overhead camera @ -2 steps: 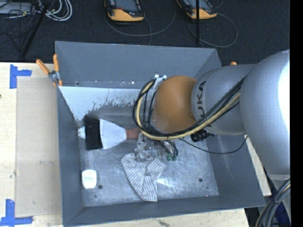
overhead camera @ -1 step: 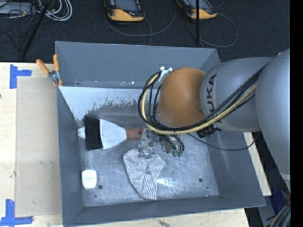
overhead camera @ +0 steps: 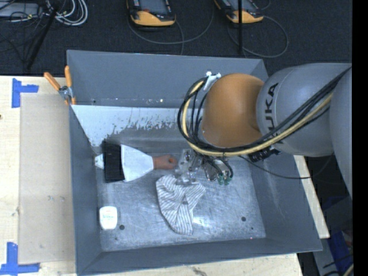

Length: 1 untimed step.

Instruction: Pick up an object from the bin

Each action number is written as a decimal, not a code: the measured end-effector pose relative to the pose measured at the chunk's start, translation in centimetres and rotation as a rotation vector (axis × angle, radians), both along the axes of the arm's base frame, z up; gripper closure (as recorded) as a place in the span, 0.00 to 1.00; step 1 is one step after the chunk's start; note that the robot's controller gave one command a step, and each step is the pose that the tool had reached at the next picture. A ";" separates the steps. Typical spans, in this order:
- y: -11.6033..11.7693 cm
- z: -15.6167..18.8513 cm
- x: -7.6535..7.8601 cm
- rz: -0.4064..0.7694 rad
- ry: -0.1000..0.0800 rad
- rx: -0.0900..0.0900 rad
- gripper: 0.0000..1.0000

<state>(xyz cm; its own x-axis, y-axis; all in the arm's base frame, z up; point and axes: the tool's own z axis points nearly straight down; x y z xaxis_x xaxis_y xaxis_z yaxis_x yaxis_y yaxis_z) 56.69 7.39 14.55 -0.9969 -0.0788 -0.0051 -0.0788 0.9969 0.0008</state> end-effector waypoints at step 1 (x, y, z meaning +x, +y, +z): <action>0.1 -0.2 0.2 -0.005 0.004 0.000 1.00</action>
Offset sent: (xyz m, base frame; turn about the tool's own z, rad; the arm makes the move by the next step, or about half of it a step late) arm -0.0029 0.0049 0.0181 0.0794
